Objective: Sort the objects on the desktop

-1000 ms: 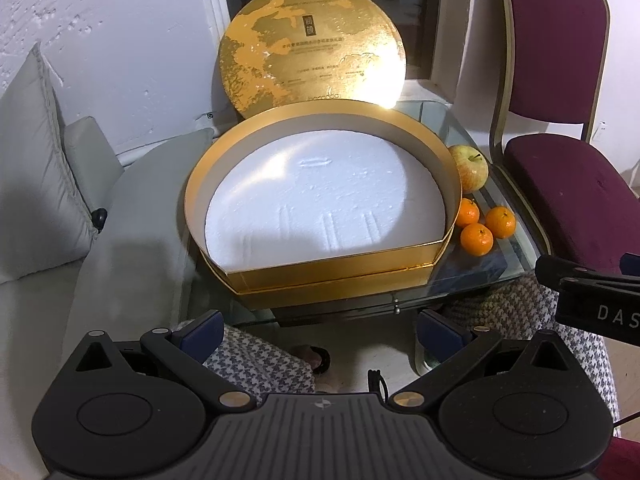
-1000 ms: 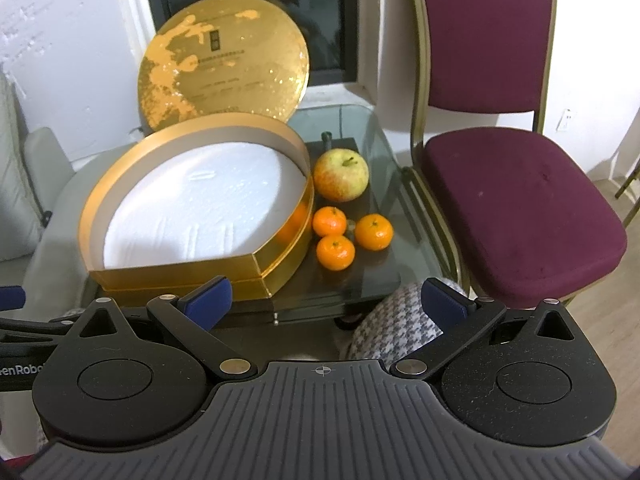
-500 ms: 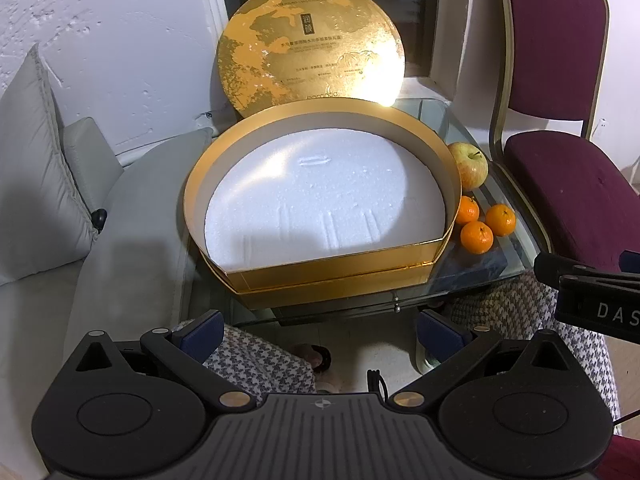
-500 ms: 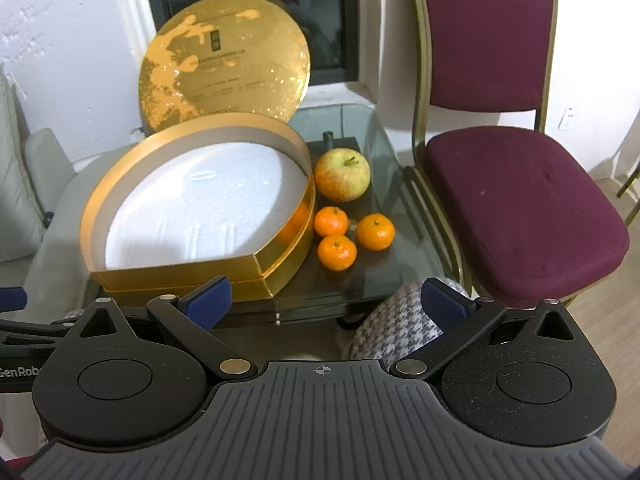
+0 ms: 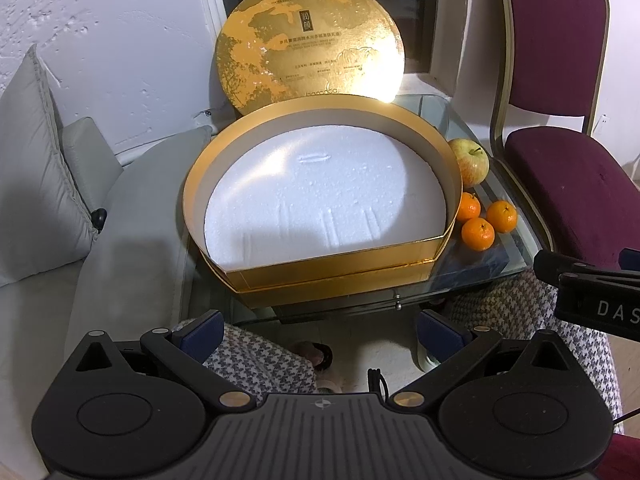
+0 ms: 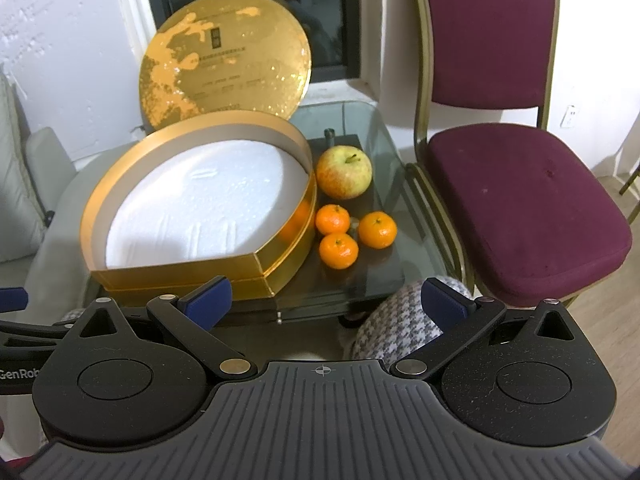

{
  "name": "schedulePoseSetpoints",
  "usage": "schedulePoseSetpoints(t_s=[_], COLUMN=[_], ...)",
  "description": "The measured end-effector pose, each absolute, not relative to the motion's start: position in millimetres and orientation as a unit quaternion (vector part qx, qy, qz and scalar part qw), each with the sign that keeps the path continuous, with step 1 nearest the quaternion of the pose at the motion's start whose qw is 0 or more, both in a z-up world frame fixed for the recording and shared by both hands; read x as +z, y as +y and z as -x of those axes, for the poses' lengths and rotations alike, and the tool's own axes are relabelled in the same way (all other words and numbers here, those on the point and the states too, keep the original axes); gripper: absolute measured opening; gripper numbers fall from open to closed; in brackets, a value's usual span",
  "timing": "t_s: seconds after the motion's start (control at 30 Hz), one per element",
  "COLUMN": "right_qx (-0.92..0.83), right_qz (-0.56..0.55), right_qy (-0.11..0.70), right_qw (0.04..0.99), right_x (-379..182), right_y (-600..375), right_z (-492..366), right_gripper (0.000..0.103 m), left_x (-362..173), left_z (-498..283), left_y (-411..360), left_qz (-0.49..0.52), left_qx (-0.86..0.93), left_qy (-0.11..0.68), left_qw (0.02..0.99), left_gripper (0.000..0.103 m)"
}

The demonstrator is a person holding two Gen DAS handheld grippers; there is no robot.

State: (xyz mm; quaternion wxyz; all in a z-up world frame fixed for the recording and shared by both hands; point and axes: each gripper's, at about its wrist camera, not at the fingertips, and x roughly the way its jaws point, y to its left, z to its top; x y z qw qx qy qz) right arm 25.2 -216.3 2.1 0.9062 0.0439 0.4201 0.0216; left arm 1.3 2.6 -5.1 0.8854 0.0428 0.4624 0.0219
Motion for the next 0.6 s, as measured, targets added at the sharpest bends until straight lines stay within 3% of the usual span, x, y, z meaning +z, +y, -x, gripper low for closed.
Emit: schedulePoseSetpoints(t_s=[0.6], right_qx=[0.023], right_qz=[-0.049], right_qy=[0.427], right_qw=[0.903], right_x=[-3.4], right_y=[-219.7], right_z=[-29.0], right_gripper=[0.103], left_x=[-6.2], left_z=[-5.8], left_y=[-2.1], left_qz=[-0.047], left_qx=[0.023], left_qy=[0.471], left_qw=[0.88], left_gripper=[0.102])
